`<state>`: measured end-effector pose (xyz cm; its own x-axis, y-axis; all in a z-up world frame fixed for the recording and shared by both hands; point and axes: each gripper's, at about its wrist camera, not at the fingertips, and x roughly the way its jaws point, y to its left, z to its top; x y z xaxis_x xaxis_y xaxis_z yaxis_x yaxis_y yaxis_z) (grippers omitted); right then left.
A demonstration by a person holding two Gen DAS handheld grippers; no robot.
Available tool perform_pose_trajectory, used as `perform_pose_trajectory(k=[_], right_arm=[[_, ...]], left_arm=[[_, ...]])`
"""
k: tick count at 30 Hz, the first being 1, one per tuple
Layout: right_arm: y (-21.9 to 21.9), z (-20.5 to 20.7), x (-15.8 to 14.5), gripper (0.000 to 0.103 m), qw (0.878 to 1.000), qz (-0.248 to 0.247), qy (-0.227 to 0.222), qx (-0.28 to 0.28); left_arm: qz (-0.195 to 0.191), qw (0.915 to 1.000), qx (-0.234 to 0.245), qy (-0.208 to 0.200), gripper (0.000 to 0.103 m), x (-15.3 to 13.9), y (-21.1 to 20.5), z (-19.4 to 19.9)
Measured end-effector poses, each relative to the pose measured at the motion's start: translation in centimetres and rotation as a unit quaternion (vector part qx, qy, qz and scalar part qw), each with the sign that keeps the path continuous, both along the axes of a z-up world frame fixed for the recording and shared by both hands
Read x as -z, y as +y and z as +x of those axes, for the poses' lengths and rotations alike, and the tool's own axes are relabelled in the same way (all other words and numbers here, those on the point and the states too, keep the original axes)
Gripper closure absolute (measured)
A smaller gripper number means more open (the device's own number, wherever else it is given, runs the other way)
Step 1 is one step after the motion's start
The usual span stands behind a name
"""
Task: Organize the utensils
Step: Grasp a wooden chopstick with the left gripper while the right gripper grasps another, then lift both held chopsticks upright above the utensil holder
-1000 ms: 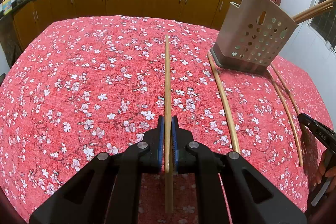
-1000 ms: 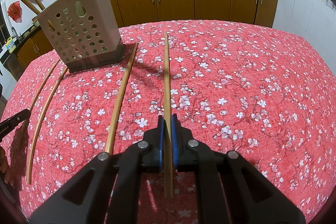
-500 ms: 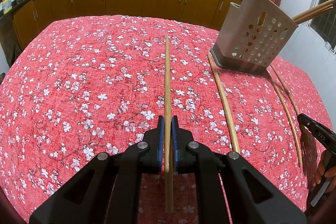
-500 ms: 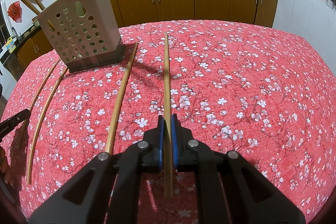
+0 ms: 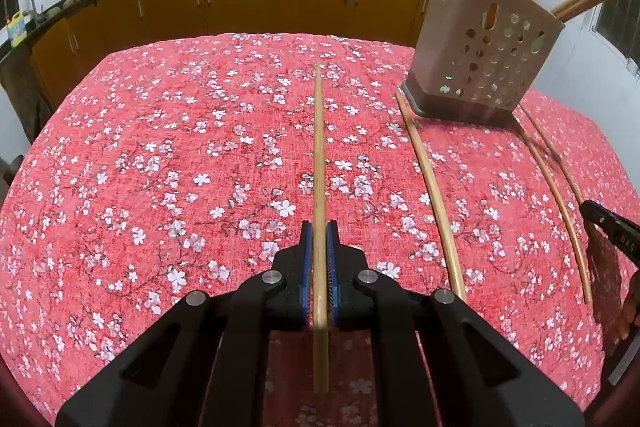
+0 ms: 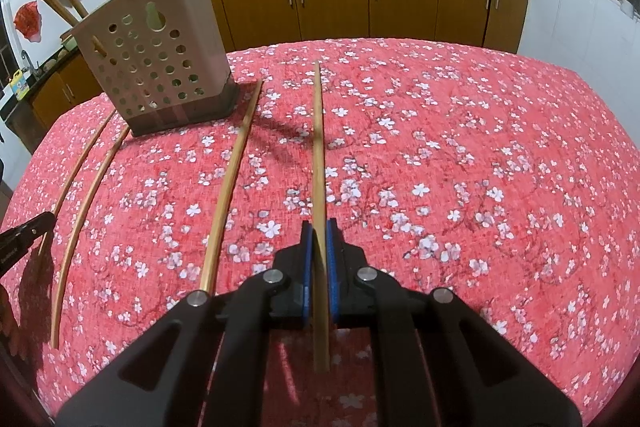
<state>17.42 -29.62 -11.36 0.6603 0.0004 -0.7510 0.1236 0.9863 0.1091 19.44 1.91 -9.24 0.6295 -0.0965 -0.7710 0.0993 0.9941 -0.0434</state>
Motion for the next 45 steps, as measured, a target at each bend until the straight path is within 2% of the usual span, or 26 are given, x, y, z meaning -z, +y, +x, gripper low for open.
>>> perform_pose_trajectory(k=[2,6,11,18,23,32,39,45], right_arm=[[-0.2,-0.6,-0.8,0.095,1.0,0.008,-0.014,0.0],[-0.6,-2.0,-3.5,0.095,0.999,0.007,-0.051,0.002],[-1.0,-3.2,-7.0,0.095,0.995,0.006,-0.1,0.006],[-1.2,-4.8,-11.9,0.095,0.984,0.004,-0.177,0.011],[-1.0,-5.0,-13.2,0.095,0.98,-0.002,-0.198,0.007],[-0.7,-5.3,-15.0,0.095,0.975,0.0,-0.222,-0.002],[-0.1,-6.7,-20.6,0.095,0.96,0.032,-0.274,-0.045],[1.7,-6.7,-25.4,0.095,0.939,0.049,-0.333,-0.071]], left_arm=[[-0.001,1.0,0.0,0.003,0.095,-0.2,0.1,-0.2],[-0.009,0.9998,0.0,-0.017,0.095,-1.8,0.8,-1.0],[-0.019,0.9979,0.0,-0.062,0.095,-5.3,1.0,-1.7],[-0.064,0.9891,0.001,-0.133,0.095,-10.6,1.4,-2.7],[-0.072,0.9841,0.004,-0.162,0.095,-12.6,1.3,-3.0],[-0.073,0.9814,0.006,-0.177,0.096,-14.1,1.3,-2.9],[-0.089,0.9716,0.036,-0.216,0.096,-18.2,0.8,-3.7],[-0.096,0.9577,0.059,-0.265,0.096,-22.5,-1.9,-3.5]])
